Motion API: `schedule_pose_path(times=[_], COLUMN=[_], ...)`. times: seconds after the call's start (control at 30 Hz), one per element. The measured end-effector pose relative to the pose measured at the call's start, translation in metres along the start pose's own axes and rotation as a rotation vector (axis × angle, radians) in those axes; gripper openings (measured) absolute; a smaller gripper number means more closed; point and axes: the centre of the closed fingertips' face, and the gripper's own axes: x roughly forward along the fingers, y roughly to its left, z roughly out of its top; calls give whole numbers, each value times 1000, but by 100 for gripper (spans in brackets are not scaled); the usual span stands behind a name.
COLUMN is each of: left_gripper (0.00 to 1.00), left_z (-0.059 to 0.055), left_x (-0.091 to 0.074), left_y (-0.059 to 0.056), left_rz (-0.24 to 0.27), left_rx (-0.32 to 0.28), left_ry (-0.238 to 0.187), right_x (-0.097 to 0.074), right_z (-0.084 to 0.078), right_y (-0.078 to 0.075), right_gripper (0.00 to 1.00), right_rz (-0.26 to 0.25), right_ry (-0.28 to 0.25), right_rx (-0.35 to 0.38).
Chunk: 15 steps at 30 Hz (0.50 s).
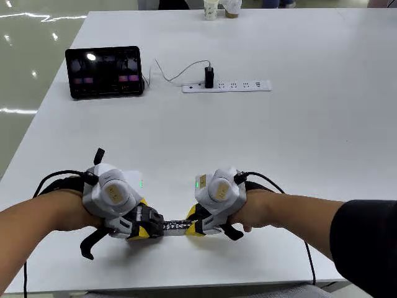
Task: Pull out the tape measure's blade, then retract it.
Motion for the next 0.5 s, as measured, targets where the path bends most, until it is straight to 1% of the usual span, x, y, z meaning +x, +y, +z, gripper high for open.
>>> schedule_pose_path(times=[0.5], left_gripper=[31], left_z=[1], left_x=[1], left_y=[0], left_rz=[3], left_rx=[-2], left_ry=[-4], right_x=[-4], right_z=[-5], right_y=[0], right_gripper=[10], right_rz=[1], right_ry=[7], right_rx=[-3])
